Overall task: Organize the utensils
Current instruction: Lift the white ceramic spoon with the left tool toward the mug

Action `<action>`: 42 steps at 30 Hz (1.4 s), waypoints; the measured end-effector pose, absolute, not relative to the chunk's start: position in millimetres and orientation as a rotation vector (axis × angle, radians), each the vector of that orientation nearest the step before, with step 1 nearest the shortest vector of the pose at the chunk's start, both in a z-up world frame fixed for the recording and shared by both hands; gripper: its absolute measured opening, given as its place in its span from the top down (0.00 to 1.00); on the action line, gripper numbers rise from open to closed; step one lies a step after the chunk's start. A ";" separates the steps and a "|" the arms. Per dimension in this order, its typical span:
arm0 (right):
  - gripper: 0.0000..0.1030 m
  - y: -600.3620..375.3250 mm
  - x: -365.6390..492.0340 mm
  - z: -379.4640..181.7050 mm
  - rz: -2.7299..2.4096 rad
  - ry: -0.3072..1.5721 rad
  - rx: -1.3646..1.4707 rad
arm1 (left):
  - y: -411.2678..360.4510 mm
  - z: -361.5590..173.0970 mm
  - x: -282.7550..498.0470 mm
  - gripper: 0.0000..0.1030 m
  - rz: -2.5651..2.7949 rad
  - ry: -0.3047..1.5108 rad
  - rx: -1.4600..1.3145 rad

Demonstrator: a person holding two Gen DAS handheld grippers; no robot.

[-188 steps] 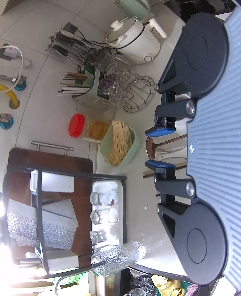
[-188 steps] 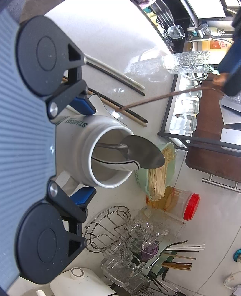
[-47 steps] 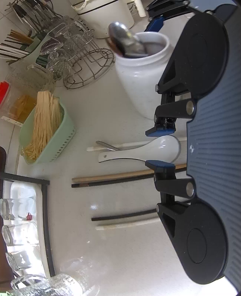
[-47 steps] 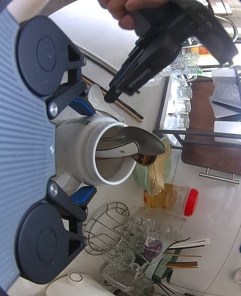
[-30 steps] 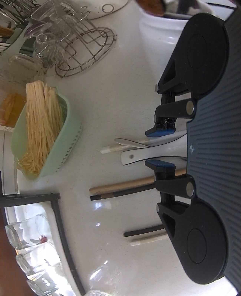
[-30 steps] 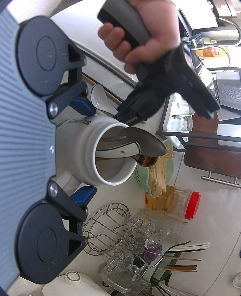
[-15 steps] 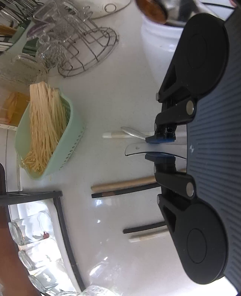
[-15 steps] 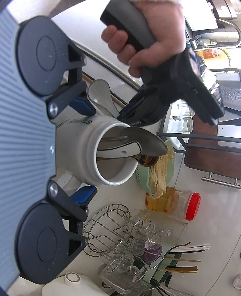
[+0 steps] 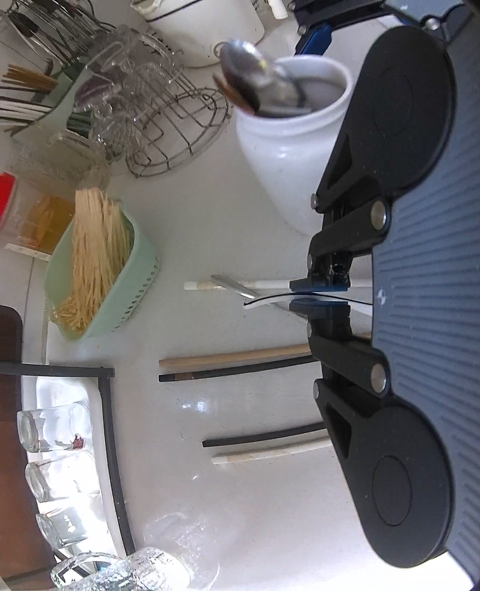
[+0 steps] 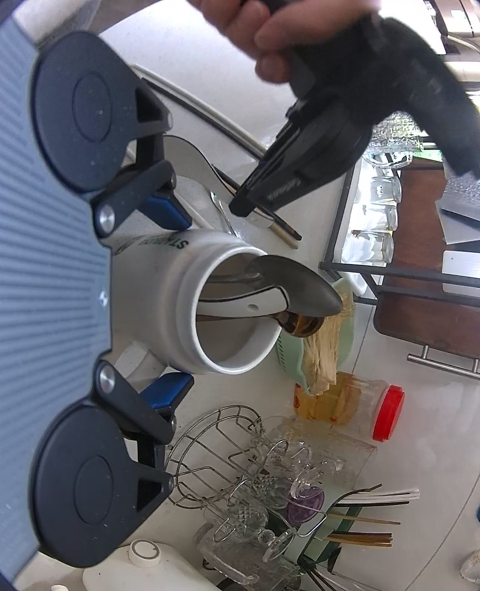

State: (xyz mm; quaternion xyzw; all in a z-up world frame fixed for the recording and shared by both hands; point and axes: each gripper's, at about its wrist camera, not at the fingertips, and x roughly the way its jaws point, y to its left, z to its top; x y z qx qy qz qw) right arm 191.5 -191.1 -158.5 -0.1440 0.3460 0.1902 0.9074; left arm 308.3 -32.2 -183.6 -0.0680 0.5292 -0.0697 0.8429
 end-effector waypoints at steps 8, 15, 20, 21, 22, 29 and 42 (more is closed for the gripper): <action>0.16 -192.1 189.8 -160.8 0.408 0.704 -0.322 | -30.0 -161.9 289.8 0.96 -0.154 1.057 -0.178; 0.17 -188.6 185.4 -159.7 0.405 0.705 -0.326 | -29.9 -152.8 274.2 0.96 -0.164 1.038 -0.178; 0.17 -187.7 183.1 -159.5 0.398 0.701 -0.326 | -27.4 -146.8 266.2 0.96 -0.159 1.017 -0.192; 0.17 -187.5 182.9 -159.6 0.396 0.700 -0.326 | -27.0 -144.8 264.3 0.96 -0.159 1.012 -0.191; 0.17 -187.5 182.9 -159.8 0.395 0.698 -0.325 | -26.6 -143.0 262.9 0.96 -0.157 1.004 -0.190; 0.17 -185.1 180.2 -161.4 0.379 0.683 -0.326 | -19.8 -129.2 253.2 0.96 -0.145 0.970 -0.203; 0.17 -178.8 180.7 -160.3 0.346 0.709 -0.349 | -16.0 -84.0 242.7 0.96 -0.194 0.891 -0.210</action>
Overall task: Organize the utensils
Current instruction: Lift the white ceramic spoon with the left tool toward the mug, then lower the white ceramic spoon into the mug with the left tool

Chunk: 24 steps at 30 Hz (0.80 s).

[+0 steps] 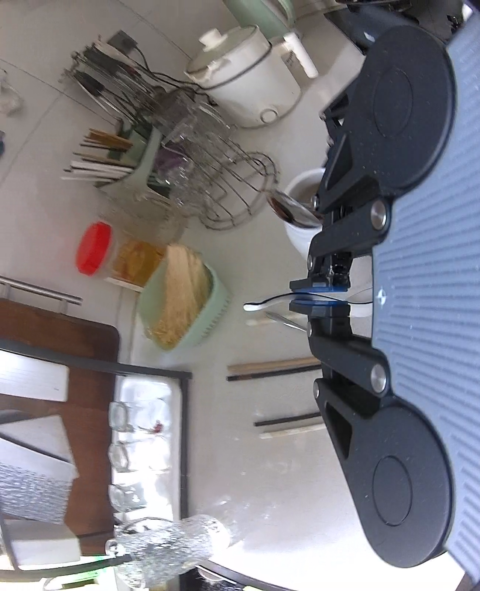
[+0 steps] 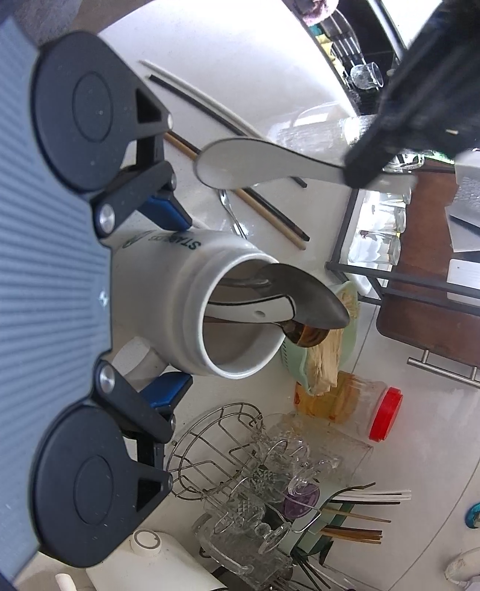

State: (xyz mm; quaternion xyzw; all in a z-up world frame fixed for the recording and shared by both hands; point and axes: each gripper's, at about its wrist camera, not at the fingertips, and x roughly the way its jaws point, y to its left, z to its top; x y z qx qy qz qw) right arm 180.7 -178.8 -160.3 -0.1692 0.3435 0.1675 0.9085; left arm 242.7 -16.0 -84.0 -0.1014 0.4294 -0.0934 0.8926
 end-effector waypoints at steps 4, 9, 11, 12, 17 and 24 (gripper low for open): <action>0.17 -177.6 180.0 -161.0 0.337 0.708 -0.349 | -16.5 -66.8 240.0 0.96 -0.213 0.859 -0.206; 0.17 -177.0 179.3 -161.7 0.331 0.708 -0.349 | -17.0 -42.8 236.2 0.96 -0.246 0.821 -0.198; 0.17 -176.9 179.4 -161.8 0.329 0.708 -0.350 | -18.7 -32.1 234.2 0.96 -0.272 0.807 -0.190; 0.17 -177.0 179.2 -162.0 0.327 0.707 -0.350 | -19.9 -26.7 232.9 0.96 -0.282 0.798 -0.181; 0.17 -175.9 179.2 -162.4 0.320 0.706 -0.353 | -27.6 -5.7 229.4 0.96 -0.321 0.749 -0.154; 0.17 -175.1 178.2 -162.8 0.316 0.704 -0.356 | -42.9 2.5 228.7 0.96 -0.380 0.727 -0.157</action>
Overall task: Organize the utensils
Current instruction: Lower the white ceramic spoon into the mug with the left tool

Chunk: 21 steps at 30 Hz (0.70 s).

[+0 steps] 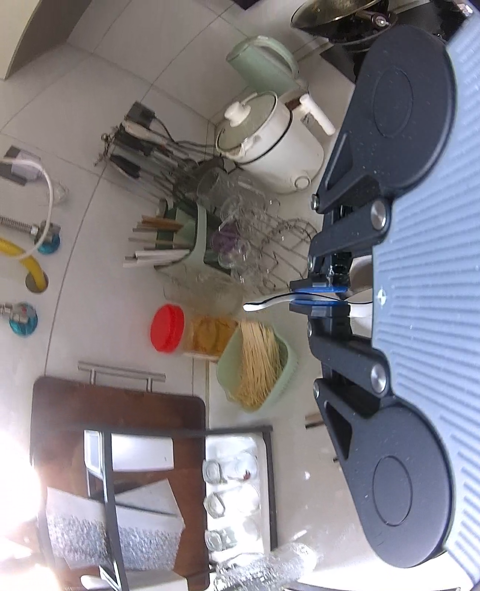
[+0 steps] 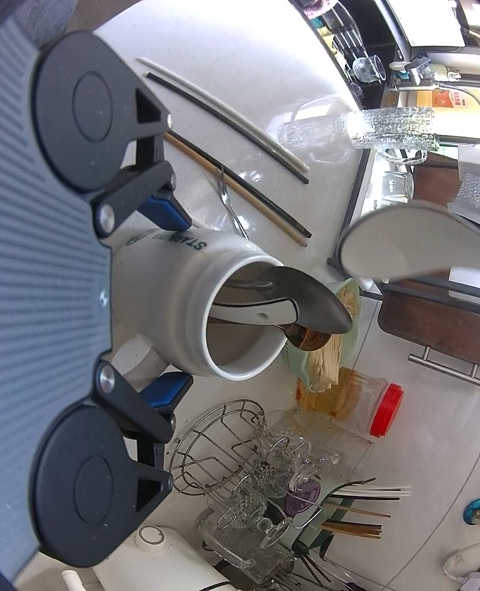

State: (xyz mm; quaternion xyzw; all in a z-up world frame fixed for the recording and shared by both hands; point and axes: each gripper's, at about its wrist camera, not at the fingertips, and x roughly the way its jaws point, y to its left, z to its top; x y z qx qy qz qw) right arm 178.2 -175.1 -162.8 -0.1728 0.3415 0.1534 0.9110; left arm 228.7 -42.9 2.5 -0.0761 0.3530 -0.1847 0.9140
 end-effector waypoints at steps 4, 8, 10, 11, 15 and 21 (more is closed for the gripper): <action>0.17 -174.7 178.1 -163.2 0.311 0.704 -0.353 | -58.3 4.2 228.2 0.96 -0.423 0.709 -0.120; 0.17 -173.5 178.6 -162.0 0.311 0.713 -0.356 | -75.7 -3.6 233.9 0.96 -0.459 0.710 -0.078; 0.17 -173.3 178.6 -161.9 0.312 0.713 -0.355 | -83.7 -12.8 239.0 0.96 -0.463 0.715 -0.037; 0.17 -173.2 178.6 -161.8 0.313 0.713 -0.354 | -86.6 -18.3 242.9 0.96 -0.462 0.732 -0.033; 0.17 -171.5 178.1 -162.1 0.324 0.709 -0.356 | -94.8 -38.0 253.3 0.96 -0.469 0.773 -0.005; 0.17 -171.8 178.0 -163.0 0.331 0.702 -0.355 | -97.8 -57.8 258.2 0.96 -0.471 0.828 0.017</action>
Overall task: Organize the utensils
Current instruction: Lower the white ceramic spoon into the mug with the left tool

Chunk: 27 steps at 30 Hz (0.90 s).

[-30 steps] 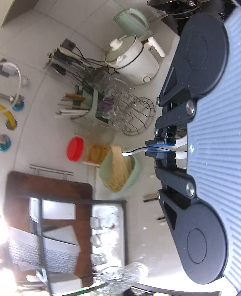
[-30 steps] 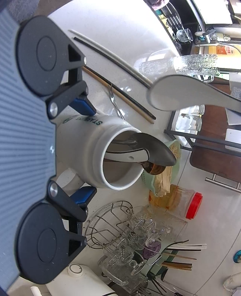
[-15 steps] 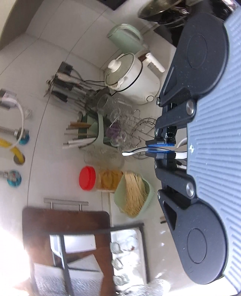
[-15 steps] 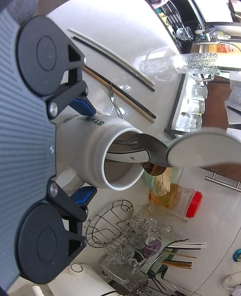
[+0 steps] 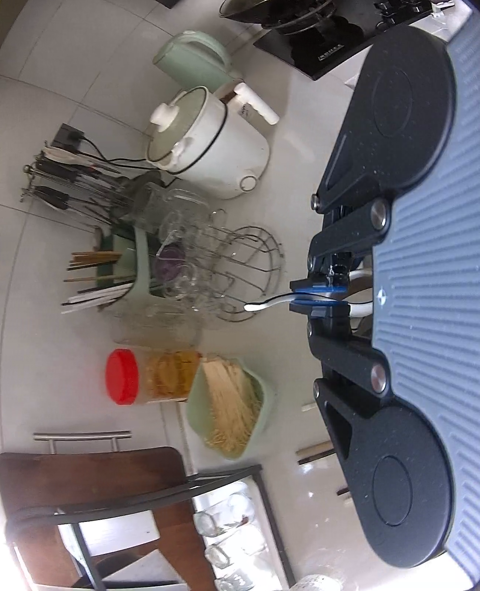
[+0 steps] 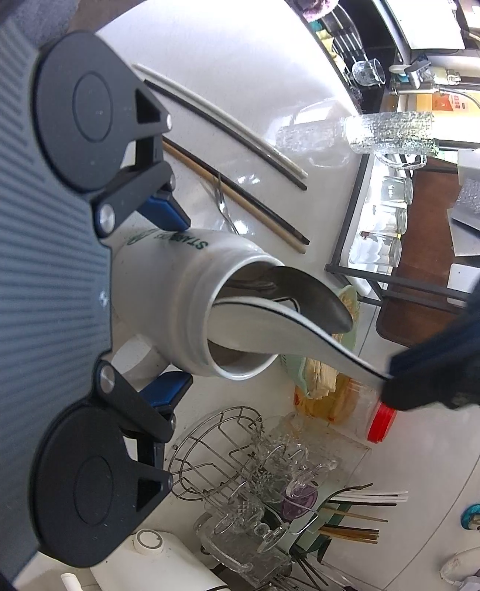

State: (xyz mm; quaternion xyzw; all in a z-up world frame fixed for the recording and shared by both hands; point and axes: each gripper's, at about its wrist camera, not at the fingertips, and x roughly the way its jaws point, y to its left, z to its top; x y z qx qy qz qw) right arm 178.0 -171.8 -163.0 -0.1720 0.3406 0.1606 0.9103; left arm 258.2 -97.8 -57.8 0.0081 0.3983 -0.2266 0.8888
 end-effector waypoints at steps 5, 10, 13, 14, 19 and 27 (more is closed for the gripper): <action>0.17 -171.5 177.5 -163.7 0.333 0.698 -0.359 | -100.1 -63.4 257.7 0.96 -0.473 0.874 0.015; 0.17 -171.5 176.9 -163.5 0.333 0.696 -0.362 | -100.9 -67.0 262.9 0.96 -0.476 0.940 0.005; 0.17 -171.3 176.8 -163.5 0.334 0.696 -0.362 | -100.1 -65.6 271.4 0.96 -0.474 0.988 0.003; 0.17 -171.2 176.7 -163.6 0.334 0.695 -0.362 | -100.9 -64.8 273.8 0.96 -0.472 0.999 0.011; 0.17 -171.8 176.6 -163.5 0.333 0.691 -0.357 | -108.5 -62.4 283.9 0.96 -0.467 1.055 0.036; 0.17 -172.0 175.1 -164.6 0.333 0.681 -0.360 | -130.1 -67.4 298.7 0.96 -0.494 1.147 0.114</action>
